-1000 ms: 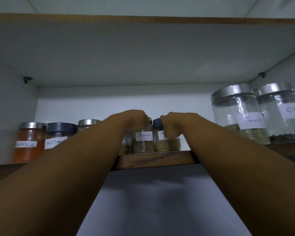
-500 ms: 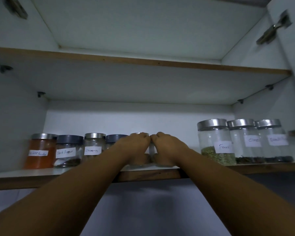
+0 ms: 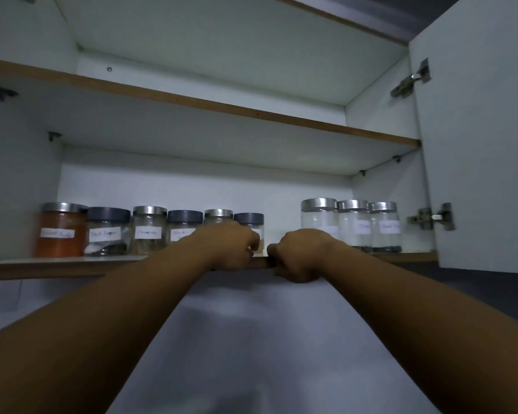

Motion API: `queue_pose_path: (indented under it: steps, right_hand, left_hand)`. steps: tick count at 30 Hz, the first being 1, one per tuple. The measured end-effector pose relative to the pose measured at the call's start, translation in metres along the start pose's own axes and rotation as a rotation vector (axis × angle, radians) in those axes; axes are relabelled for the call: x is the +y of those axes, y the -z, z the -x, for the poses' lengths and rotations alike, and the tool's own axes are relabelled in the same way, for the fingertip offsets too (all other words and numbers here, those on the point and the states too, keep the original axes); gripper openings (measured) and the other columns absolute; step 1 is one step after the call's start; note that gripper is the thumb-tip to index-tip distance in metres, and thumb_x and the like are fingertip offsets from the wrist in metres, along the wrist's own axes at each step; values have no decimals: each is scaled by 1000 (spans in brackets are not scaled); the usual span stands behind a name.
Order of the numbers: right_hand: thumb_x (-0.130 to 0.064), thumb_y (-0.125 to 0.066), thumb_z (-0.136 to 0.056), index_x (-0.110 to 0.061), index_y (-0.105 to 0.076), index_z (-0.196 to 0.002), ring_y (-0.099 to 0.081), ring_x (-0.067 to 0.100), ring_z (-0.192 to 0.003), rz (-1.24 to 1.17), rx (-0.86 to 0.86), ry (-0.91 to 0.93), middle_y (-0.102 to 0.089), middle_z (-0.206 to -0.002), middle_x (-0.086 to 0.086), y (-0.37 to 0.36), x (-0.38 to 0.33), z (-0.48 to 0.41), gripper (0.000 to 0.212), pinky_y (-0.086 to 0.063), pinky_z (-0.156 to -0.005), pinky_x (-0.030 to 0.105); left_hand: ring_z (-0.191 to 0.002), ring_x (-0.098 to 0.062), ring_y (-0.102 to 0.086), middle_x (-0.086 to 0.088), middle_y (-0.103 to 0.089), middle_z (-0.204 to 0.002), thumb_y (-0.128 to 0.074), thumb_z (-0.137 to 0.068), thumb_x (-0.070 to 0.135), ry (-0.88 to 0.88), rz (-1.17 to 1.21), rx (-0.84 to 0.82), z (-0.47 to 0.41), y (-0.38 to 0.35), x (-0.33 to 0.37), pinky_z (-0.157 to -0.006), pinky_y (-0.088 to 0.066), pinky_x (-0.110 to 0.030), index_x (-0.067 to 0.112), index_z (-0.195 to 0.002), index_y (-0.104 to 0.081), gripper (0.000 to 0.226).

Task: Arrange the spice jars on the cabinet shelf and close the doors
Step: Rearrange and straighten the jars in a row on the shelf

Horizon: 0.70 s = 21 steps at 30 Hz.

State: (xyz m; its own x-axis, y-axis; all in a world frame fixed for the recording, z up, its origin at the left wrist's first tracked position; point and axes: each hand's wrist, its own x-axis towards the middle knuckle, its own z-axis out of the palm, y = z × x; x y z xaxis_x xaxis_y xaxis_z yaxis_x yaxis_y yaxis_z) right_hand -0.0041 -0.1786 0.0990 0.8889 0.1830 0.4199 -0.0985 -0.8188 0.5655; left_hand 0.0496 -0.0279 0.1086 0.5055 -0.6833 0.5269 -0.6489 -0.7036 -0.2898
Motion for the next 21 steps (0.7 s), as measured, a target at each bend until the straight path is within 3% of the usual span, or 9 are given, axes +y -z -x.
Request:
queue_pose_path:
  steps: [3,7,13,21]
  right_hand:
    - [-41,-43,-92,-20,-54,-116,-50,22,-81,11,-44,-43,-60,-107,8,4,14,19,33,-36,-65,30]
    - [-42,-47,-91,-24,-54,-120,-57,27,-101,19,-21,-72,-59,-115,7,1,42,40,36,-40,-71,30]
    - [-39,-47,-89,-24,-53,-121,-57,27,-104,-10,58,-100,-60,-115,8,-14,92,52,36,-45,-76,34]
    - [-35,-50,-88,-24,-52,-123,-55,26,-107,-169,315,-223,-58,-118,6,-63,177,59,37,-47,-86,38]
  left_hand:
    - [-108,-22,-54,-4,-58,-121,-44,-89,27,6,18,-21,5,7,14,-90,-47,-39,27,-117,-56,30]
    - [-107,-24,-54,-6,-57,-121,-45,-90,27,19,-11,-37,8,16,30,-92,-47,-40,24,-121,-53,32]
    - [-107,-23,-55,-5,-58,-122,-47,-89,29,96,-35,-61,-1,18,51,-90,-47,-37,23,-122,-52,34]
    - [-108,-25,-54,-5,-58,-122,-51,-87,37,216,-16,12,-45,12,97,-91,-47,-41,26,-125,-49,40]
